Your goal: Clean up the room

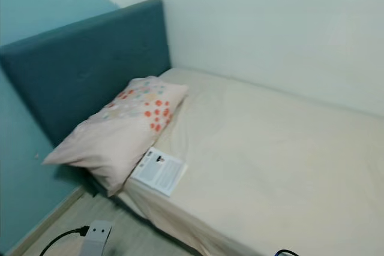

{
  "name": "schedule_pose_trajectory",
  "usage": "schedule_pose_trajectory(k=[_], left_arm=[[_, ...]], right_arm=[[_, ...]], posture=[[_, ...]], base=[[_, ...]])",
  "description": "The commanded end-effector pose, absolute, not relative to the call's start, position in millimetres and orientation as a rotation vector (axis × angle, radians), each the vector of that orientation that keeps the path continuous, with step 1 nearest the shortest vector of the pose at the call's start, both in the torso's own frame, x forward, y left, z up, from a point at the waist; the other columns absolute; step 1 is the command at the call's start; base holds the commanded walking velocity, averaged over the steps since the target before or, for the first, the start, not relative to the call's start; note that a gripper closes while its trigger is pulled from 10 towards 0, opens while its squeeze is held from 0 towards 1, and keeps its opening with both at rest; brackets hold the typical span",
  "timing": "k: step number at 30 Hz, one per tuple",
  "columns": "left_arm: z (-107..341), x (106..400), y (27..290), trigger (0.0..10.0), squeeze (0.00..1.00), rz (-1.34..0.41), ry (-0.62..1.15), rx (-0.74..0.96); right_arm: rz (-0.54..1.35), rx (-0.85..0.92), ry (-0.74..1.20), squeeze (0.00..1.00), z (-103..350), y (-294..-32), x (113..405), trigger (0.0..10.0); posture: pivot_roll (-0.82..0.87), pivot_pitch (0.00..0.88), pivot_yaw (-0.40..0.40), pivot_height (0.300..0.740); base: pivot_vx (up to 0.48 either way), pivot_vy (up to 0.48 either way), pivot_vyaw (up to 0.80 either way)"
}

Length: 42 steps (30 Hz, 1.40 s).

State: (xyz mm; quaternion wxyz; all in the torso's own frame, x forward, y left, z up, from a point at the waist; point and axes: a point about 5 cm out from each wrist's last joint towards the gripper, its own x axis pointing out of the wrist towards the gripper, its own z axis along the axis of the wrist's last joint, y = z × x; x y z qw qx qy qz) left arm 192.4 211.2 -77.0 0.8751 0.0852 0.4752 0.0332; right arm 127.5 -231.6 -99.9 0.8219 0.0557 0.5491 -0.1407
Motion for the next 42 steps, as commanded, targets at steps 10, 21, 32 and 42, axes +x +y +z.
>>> schedule_pose_trajectory(k=[10,21,32,42], left_arm=[[-81.7,181.1,215.2,10.0,0.00,0.051,1.022,0.203],[-82.8,178.0,217.2,10.0,0.00,0.060,1.031,0.192],[-82.5,178.5,218.1,10.0,0.00,0.076,1.032,0.178],[-83.5,176.4,218.7,10.0,0.00,0.092,1.051,0.181]], right_arm=[[-0.317,0.098,1.185,0.00,-99.7,-239.9,121.8,10.0],[-0.322,0.091,1.181,0.00,-98.7,-241.8,123.7,10.0],[-0.344,0.111,1.148,0.00,-96.8,-241.7,129.4,10.0],[-0.331,0.108,1.131,0.00,-96.6,-239.6,131.4,10.0]], posture=[[0.03,0.000,0.024,0.723],[0.03,0.000,0.024,0.723],[0.03,0.000,0.026,0.723],[0.03,0.000,0.023,0.723]], base=[[0.000,0.000,-0.65],[0.000,0.000,-0.65],[0.000,-0.022,-0.65],[0.000,-0.463,0.00]])
